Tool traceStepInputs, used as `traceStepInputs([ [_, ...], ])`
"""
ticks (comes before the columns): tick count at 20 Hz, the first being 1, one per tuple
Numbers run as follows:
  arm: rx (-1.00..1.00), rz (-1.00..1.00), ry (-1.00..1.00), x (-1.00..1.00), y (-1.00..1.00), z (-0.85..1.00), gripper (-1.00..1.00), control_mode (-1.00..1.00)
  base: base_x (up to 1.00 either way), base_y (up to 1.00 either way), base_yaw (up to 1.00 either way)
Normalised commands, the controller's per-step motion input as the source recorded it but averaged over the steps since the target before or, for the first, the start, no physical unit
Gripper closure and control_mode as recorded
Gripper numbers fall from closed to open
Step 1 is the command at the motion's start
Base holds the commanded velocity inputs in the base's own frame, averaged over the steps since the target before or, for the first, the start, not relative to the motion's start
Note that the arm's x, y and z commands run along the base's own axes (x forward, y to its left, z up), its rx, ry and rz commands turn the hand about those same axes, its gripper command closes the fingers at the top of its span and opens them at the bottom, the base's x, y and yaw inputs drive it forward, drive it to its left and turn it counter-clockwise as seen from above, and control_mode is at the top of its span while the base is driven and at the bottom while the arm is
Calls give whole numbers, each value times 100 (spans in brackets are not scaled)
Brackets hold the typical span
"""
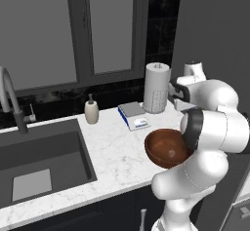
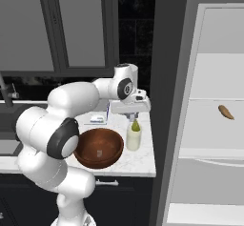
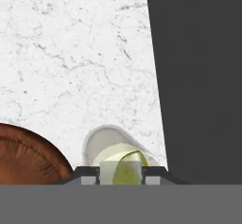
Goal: Grab a lemon wedge from the fridge and one ice cube from the ice bowl, and put them in the glass of lemonade.
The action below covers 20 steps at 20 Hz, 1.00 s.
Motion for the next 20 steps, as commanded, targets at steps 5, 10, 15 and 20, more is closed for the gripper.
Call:
traceStepInputs([
  [5,1,0,-6,-22,9,3,100,-100,0,0,0],
  [10,0,-1,-9,-13,0,0,100,-100,0,0,0],
  [15,0,-7,-9,8,0,0,100,-100,0,0,0],
  [20,0,-4,-3,1,0,0,100,-100,0,0,0],
])
